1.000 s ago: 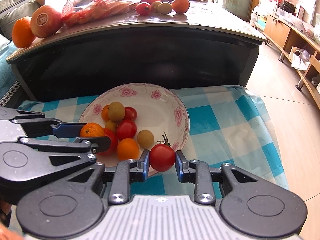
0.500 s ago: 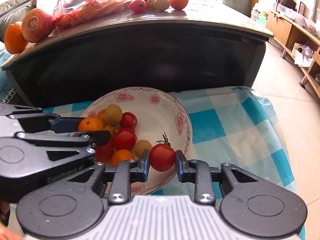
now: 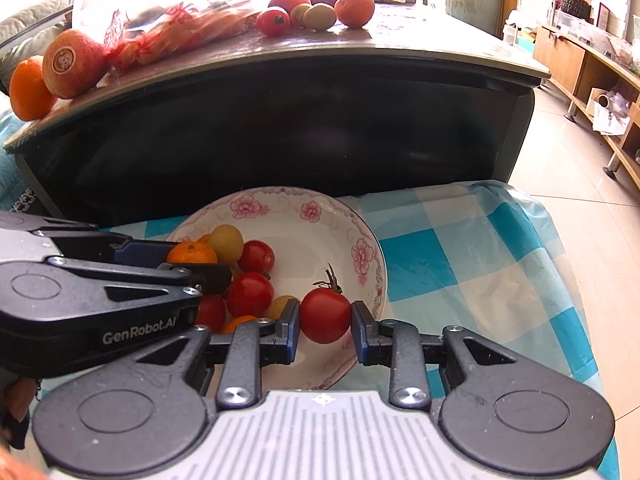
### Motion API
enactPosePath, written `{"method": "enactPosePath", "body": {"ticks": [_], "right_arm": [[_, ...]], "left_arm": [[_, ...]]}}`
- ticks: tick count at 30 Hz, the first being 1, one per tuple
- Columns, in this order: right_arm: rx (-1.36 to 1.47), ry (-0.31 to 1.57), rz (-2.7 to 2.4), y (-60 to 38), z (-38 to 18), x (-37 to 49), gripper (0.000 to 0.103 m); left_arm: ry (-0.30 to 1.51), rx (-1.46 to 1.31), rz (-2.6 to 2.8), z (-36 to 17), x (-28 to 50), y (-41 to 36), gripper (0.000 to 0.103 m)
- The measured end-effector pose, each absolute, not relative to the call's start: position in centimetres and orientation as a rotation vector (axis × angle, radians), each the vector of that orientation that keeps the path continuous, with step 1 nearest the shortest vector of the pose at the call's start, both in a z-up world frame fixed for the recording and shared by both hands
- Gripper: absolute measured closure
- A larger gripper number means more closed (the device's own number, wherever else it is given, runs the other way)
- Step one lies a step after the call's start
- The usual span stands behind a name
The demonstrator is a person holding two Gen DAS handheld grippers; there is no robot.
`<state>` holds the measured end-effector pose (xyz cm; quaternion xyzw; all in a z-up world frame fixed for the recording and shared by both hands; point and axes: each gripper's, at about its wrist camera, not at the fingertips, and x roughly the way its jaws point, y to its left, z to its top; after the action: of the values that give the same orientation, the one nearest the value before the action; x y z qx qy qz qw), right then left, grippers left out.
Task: Organize fruits
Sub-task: 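Open both tools to drop the mandarin and tomato into the bowl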
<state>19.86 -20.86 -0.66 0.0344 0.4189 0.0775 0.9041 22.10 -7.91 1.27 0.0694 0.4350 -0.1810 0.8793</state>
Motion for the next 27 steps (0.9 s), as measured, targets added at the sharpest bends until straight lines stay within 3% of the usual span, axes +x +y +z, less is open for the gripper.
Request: {"method": "enactPosePath", "body": {"ticks": [16, 27], "right_arm": [[0.169, 0.827, 0.186, -21.7, 0.2, 19.6, 0.07], [0.192, 0.821, 0.166, -22.1, 1.1, 18.3, 0.068]], "left_arm": [[0.892, 0.082, -0.376, 2.4, 22.1, -7.2, 0.056], [0.875, 0.076, -0.381, 3.4, 19.9, -6.4, 0.043]]}}
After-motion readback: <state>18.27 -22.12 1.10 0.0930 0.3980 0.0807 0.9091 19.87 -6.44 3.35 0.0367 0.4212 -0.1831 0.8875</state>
